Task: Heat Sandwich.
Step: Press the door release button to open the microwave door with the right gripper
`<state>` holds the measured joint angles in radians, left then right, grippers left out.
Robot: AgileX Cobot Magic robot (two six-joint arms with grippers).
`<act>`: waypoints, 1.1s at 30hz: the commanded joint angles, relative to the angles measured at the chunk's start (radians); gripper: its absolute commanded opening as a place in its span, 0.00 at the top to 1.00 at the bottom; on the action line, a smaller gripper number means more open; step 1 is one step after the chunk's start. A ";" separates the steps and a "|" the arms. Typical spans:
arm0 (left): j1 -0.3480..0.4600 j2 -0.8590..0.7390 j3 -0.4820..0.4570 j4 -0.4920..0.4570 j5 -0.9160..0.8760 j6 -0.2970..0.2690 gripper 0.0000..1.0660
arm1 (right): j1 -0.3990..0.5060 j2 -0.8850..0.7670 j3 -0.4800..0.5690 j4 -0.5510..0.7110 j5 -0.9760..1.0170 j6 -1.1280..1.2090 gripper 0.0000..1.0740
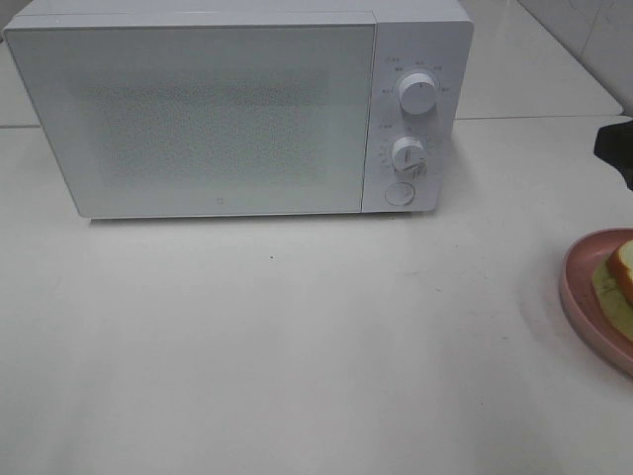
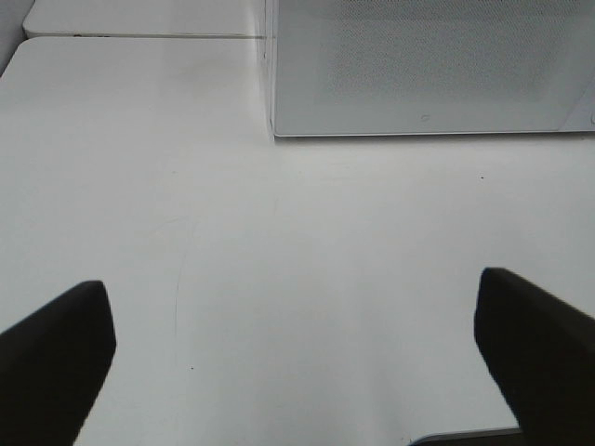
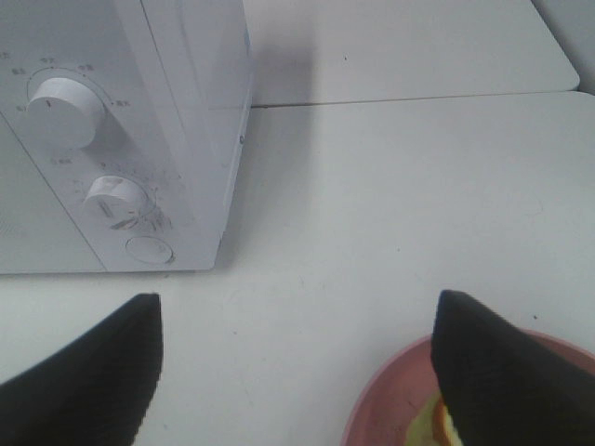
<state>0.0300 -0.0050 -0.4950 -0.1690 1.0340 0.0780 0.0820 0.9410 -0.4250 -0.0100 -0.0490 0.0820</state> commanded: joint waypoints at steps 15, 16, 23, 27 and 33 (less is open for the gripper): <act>0.001 -0.020 0.002 -0.002 0.000 -0.005 0.03 | 0.101 0.333 0.003 0.114 -0.483 -0.165 0.29; 0.001 -0.020 0.002 -0.002 0.000 -0.005 0.03 | 0.101 0.333 0.003 0.114 -0.483 -0.165 0.29; 0.001 -0.020 0.002 -0.002 0.000 -0.005 0.03 | 0.286 0.485 0.003 0.460 -0.689 -0.397 0.29; 0.001 -0.020 0.002 -0.002 0.000 -0.005 0.03 | 0.384 0.550 0.003 0.555 -0.822 -0.445 0.29; 0.001 -0.020 0.002 -0.002 0.000 -0.005 0.03 | 0.472 0.641 0.003 0.575 -0.961 -0.436 0.29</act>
<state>0.0300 -0.0050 -0.4950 -0.1690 1.0340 0.0780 0.5360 1.5660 -0.4220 0.5600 -0.9600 -0.3490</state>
